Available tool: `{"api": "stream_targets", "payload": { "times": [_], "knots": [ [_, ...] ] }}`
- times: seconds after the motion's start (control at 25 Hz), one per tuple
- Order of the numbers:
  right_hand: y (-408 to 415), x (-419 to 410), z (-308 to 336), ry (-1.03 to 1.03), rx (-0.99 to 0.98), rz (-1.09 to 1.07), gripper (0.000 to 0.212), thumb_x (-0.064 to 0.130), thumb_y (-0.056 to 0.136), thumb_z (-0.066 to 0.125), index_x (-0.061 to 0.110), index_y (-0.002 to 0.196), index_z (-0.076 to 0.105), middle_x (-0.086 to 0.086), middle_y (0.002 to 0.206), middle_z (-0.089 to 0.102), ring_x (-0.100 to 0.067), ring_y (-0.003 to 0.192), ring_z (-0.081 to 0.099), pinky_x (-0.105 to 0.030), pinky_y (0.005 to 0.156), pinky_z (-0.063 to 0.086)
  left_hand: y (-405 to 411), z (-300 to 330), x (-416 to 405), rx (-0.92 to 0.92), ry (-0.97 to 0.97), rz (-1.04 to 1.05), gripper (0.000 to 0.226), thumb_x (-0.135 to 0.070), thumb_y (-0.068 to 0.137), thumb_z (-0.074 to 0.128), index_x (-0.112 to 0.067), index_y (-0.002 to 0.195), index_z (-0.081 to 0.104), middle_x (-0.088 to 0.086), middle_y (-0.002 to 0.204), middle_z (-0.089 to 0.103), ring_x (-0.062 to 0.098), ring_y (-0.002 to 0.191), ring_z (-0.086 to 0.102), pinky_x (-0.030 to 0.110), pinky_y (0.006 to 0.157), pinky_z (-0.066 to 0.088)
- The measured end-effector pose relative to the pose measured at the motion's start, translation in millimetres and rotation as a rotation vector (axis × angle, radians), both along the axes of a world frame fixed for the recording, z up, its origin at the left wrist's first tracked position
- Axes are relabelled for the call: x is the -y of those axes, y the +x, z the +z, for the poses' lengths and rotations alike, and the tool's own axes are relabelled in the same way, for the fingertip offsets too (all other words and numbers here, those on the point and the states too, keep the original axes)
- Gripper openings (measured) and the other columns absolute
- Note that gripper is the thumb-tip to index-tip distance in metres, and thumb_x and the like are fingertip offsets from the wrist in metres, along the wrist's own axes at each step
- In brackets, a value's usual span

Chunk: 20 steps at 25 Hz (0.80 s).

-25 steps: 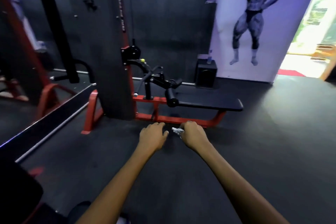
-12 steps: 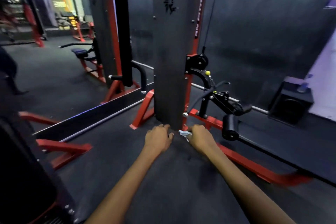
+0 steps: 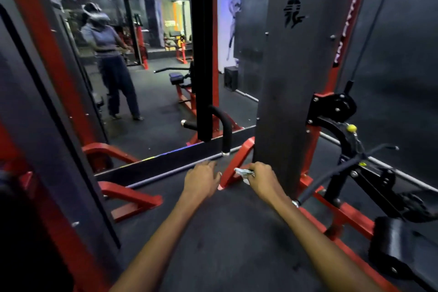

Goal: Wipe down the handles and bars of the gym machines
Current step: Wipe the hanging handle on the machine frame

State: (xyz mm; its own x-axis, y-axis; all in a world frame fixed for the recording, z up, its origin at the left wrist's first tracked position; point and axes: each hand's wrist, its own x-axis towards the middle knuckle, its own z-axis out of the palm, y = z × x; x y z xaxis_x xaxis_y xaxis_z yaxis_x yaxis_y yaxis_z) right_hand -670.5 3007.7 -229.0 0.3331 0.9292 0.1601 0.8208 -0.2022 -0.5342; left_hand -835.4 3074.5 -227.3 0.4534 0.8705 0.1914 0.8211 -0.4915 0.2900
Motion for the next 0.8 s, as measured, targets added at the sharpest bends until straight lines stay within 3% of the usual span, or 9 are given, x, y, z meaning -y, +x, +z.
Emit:
{"api": "stream_targets", "payload": {
  "times": [0.08,0.12,0.2,0.28,0.4,0.52,0.6,0.68,0.8],
  "knots": [
    [25,-42,9,0.083,-0.07,0.061,0.023,0.001,0.084,0.053,0.005,0.101,0.07,-0.011,0.093,0.065,-0.026,0.094,0.062,-0.014,0.063,0.039,13,12,-36,0.069,0.057,0.045,0.045,-0.032,0.097,0.049,-0.019,0.14,0.047,0.0,0.143,0.047,0.021,0.128,0.047,0.032,0.102,0.037],
    [36,-63,12,0.132,-0.083,0.096,0.029,-0.001,0.084,0.052,0.008,0.106,0.069,-0.009,0.099,0.065,-0.023,0.096,0.061,-0.012,0.07,0.04,16,17,-54,0.12,0.091,0.068,0.046,-0.03,0.096,0.05,-0.018,0.141,0.046,0.001,0.145,0.046,0.021,0.13,0.045,0.031,0.104,0.034],
    [53,-96,14,0.213,-0.092,0.126,0.039,-0.005,0.081,0.051,0.015,0.109,0.07,-0.006,0.102,0.065,-0.019,0.097,0.061,-0.022,0.083,0.044,18,25,-85,0.232,0.158,0.092,0.048,-0.025,0.095,0.053,-0.014,0.141,0.046,0.005,0.148,0.043,0.022,0.135,0.041,0.03,0.11,0.028],
    [66,-127,9,0.258,-0.162,0.079,0.039,-0.007,0.08,0.051,0.014,0.105,0.072,-0.006,0.1,0.068,-0.019,0.096,0.062,-0.027,0.085,0.046,20,29,-118,0.322,0.234,0.112,0.051,-0.022,0.095,0.055,-0.011,0.143,0.042,0.007,0.152,0.037,0.022,0.14,0.034,0.032,0.115,0.025],
    [73,-172,15,0.297,-0.247,-0.007,0.029,0.001,0.086,0.053,0.008,0.109,0.07,-0.009,0.107,0.067,-0.02,0.101,0.061,-0.018,0.084,0.041,31,49,-176,0.423,0.341,0.113,0.056,-0.026,0.098,0.049,-0.013,0.149,0.03,0.004,0.159,0.022,0.019,0.147,0.018,0.041,0.119,0.022],
    [67,-227,42,0.42,-0.191,0.041,0.024,0.004,0.09,0.055,0.003,0.11,0.069,-0.01,0.109,0.067,-0.02,0.102,0.061,-0.011,0.084,0.036,58,86,-235,0.502,0.47,0.011,0.062,-0.03,0.098,0.041,-0.009,0.152,0.019,0.009,0.161,0.012,0.02,0.148,0.008,0.046,0.12,0.016],
    [55,-266,60,0.477,-0.127,0.133,0.025,-0.006,0.082,0.059,-0.001,0.105,0.069,-0.013,0.104,0.068,-0.023,0.097,0.063,-0.019,0.087,0.044,78,100,-276,0.524,0.587,-0.079,0.068,-0.031,0.098,0.045,-0.008,0.153,0.011,0.012,0.161,0.005,0.023,0.149,0.004,0.049,0.12,0.015],
    [41,-294,65,0.484,-0.024,0.279,0.026,-0.009,0.071,0.065,0.001,0.095,0.072,-0.011,0.098,0.068,-0.023,0.089,0.065,-0.029,0.083,0.052,92,102,-307,0.543,0.68,-0.144,0.083,-0.03,0.097,0.051,-0.021,0.153,-0.009,-0.001,0.16,-0.017,0.018,0.148,-0.007,0.047,0.121,0.01],
    [35,-296,39,0.456,0.085,0.367,0.028,-0.006,0.075,0.068,0.007,0.099,0.072,-0.007,0.113,0.066,-0.014,0.1,0.063,-0.015,0.09,0.045,98,91,-332,0.62,0.767,-0.214,0.091,-0.018,0.096,0.052,-0.032,0.148,-0.022,-0.015,0.155,-0.028,0.011,0.146,-0.014,0.04,0.121,0.002]
  ]
}}
